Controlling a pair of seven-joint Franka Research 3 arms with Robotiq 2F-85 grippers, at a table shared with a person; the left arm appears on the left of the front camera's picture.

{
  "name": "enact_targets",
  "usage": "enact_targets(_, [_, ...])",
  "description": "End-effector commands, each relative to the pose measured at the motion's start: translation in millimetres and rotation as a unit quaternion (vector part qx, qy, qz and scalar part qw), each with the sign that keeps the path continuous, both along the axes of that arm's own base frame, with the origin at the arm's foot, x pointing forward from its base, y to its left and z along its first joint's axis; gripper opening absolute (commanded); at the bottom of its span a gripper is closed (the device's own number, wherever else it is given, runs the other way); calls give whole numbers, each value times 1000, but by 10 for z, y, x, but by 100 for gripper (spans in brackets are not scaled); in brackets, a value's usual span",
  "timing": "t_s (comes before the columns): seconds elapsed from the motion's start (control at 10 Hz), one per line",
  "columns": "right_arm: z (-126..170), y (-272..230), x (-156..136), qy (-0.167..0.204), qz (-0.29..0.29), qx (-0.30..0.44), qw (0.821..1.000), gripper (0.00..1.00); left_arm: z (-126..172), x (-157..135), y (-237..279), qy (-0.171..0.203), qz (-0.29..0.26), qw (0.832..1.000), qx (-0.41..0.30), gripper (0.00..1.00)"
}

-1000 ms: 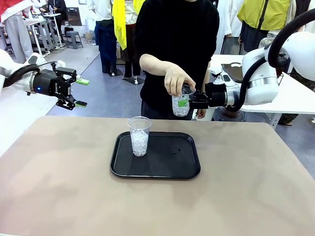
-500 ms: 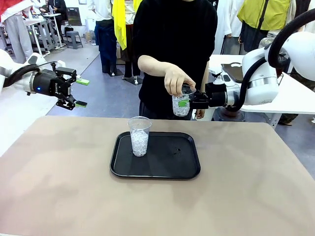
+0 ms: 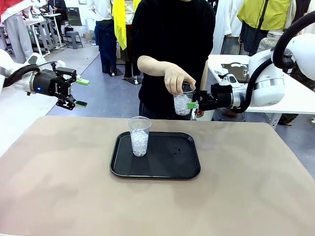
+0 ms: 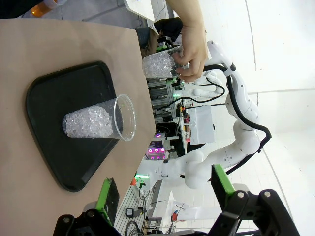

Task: Pour the drink into the iced cup.
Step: Open the gripper to release the iced cup you were holding, then pick up the iced cup indicated by the human and present it to them.

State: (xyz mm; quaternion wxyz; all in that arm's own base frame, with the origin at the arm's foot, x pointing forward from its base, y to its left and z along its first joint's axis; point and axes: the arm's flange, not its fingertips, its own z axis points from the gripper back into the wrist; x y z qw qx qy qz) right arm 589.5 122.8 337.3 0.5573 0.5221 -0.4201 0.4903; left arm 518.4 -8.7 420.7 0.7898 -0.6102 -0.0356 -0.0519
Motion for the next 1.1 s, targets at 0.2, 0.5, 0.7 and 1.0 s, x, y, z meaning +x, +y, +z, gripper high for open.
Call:
enact_targets(0.2, [-61, -523, -288, -24, -19, -8, 999, 100, 20, 0, 2, 1, 2, 1000, 1, 100])
enact_targets(0.5, [-185, -913, -617, -63, -38, 0, 997, 100, 20, 0, 2, 1, 2, 1000, 1, 100])
enact_targets(0.7, [-230, -1056, -738, -75, -56, 12, 996, 100, 20, 0, 2, 1, 2, 1000, 1, 100])
enact_targets(1.0, [-279, -1112, -698, -67, -59, 4, 996, 100, 20, 0, 2, 1, 2, 1000, 1, 100])
